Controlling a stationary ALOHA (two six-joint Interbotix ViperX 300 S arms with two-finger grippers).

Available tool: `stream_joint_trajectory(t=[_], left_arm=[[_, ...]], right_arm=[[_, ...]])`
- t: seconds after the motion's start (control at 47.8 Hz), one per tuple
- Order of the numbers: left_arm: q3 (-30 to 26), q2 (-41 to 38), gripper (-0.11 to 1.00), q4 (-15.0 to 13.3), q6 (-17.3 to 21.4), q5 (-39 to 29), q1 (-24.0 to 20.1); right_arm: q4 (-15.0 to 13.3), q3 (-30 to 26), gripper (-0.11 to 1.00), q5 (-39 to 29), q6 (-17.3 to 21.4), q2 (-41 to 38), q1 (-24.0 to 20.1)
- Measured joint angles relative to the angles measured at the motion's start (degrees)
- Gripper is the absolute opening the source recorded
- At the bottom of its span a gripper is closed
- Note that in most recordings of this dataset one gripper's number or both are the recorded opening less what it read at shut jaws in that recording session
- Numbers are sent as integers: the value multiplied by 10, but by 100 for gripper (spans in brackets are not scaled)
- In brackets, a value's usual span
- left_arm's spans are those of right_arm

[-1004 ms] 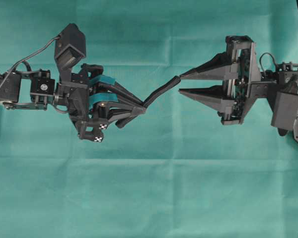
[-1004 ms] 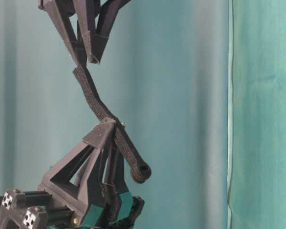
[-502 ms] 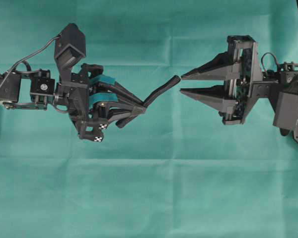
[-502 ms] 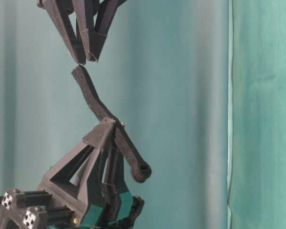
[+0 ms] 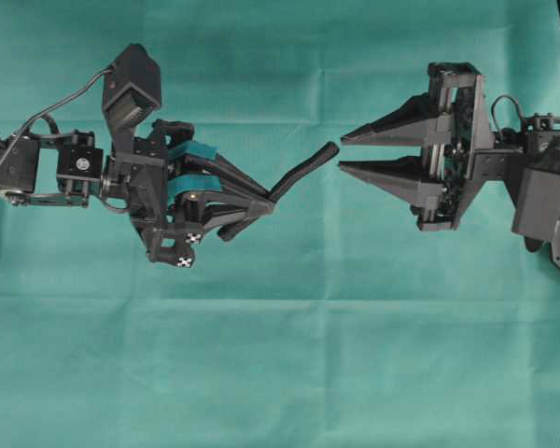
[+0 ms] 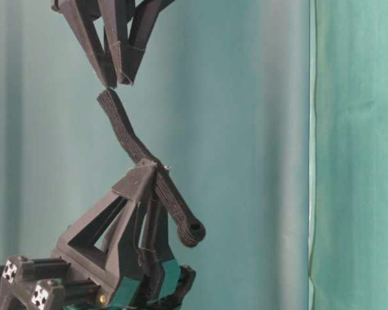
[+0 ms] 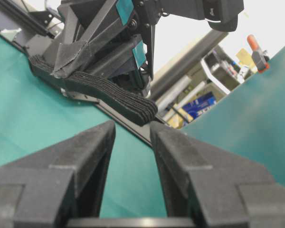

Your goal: Peel off the Velcro with your right arm.

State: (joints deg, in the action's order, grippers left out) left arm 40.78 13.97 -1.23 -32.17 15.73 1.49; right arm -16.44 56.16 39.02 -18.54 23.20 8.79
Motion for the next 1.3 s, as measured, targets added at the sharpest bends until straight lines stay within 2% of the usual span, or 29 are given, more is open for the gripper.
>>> stream_joint_trajectory(t=[1.296], left_arm=[[4, 0, 10, 0, -1, 1, -7]], right_arm=[[0, -6, 6, 12, -2, -16, -1]])
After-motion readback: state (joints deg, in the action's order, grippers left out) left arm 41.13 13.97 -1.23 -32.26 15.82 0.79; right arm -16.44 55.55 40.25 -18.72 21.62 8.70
